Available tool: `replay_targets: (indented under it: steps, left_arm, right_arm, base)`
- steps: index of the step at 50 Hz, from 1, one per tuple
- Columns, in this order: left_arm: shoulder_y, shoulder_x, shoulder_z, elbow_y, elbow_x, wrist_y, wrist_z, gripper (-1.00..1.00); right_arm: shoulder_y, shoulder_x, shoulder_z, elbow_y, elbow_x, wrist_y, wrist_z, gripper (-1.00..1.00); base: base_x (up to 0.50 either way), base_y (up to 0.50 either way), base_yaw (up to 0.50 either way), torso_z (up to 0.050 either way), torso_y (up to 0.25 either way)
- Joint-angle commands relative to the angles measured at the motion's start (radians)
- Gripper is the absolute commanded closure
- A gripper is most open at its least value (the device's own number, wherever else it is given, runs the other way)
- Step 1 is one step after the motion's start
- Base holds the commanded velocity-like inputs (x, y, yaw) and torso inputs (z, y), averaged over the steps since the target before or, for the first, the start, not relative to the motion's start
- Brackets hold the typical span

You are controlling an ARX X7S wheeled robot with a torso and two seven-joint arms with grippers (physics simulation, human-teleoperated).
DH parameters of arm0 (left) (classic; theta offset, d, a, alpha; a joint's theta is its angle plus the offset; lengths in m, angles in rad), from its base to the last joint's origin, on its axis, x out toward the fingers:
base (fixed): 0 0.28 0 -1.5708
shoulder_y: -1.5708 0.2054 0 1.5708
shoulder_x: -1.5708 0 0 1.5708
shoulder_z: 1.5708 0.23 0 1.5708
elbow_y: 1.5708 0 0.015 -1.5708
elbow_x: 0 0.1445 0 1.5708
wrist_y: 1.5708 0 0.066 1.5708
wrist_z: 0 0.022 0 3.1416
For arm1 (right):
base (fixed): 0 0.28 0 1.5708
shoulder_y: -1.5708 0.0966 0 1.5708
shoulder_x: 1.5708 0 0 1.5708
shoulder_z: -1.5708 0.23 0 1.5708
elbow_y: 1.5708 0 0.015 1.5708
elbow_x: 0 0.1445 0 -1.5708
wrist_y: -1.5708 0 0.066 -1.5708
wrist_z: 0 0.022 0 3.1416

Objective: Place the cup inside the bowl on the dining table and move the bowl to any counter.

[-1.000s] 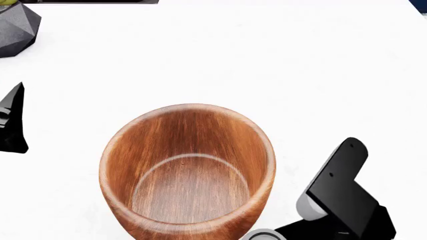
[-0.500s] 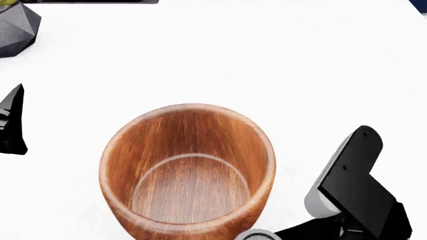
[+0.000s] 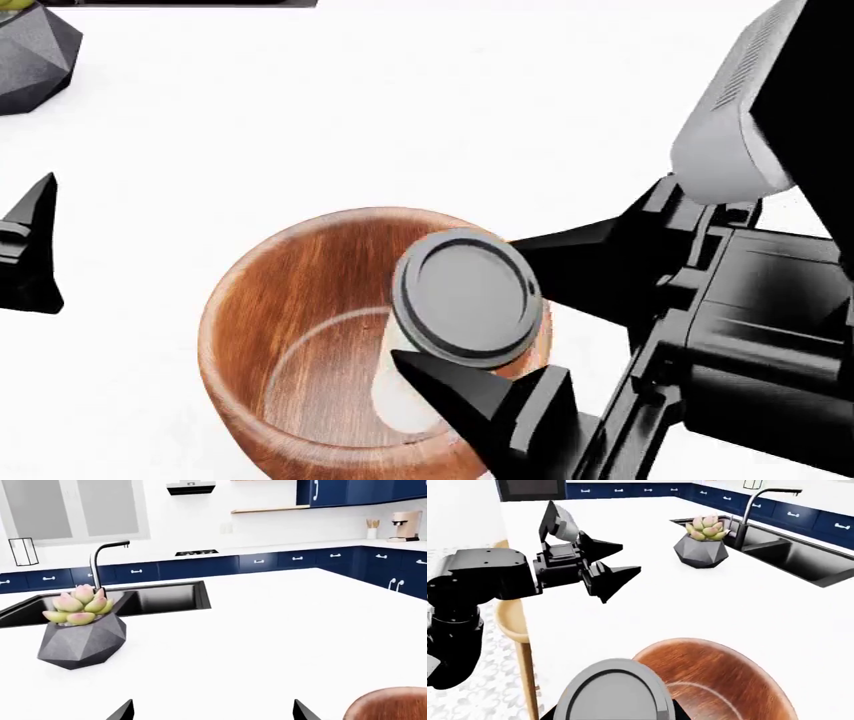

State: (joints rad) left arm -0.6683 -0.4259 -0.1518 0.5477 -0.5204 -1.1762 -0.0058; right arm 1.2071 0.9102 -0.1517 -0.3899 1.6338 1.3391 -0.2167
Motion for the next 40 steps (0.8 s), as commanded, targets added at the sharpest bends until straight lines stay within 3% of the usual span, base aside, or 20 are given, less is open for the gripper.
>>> replay_targets:
  steps: [1, 8, 13, 23, 40]
  left_arm:
    - [0.025, -0.01, 0.025, -0.017, 0.038, 0.04, 0.02, -1.0]
    - [0.024, -0.003, 0.02, -0.01, 0.013, -0.012, 0.015, -1.0]
    - [0.009, -0.01, 0.002, 0.01, -0.007, -0.091, -0.004, -1.0]
    - [0.009, -0.035, 0.024, 0.019, -0.015, -0.12, -0.001, -1.0]
    - [0.023, -0.039, 0.033, -0.001, -0.014, -0.095, 0.002, -1.0]
  right_arm:
    - [0.205, -0.105, -0.044, 0.193, -0.099, -0.052, 0.037, 1.0]
    - [0.303, -0.236, -0.199, 0.378, -0.308, -0.077, 0.053, 1.0]
    - [0.315, -0.296, -0.304, 0.444, -0.429, -0.133, -0.031, 1.0]
    - [0.286, -0.348, -0.35, 0.56, -0.392, -0.026, 0.031, 1.0]
    - [0.28, -0.406, -0.486, 0.602, -0.418, 0.022, -0.048, 1.0]
  base:
    - [0.0, 0.0, 0.0, 0.0, 0.0]
    - [0.0, 0.0, 0.0, 0.0, 0.0]
    - [0.0, 0.0, 0.0, 0.0, 0.0]
    - [0.0, 0.0, 0.0, 0.0, 0.0]
    - [0.0, 0.0, 0.0, 0.0, 0.001]
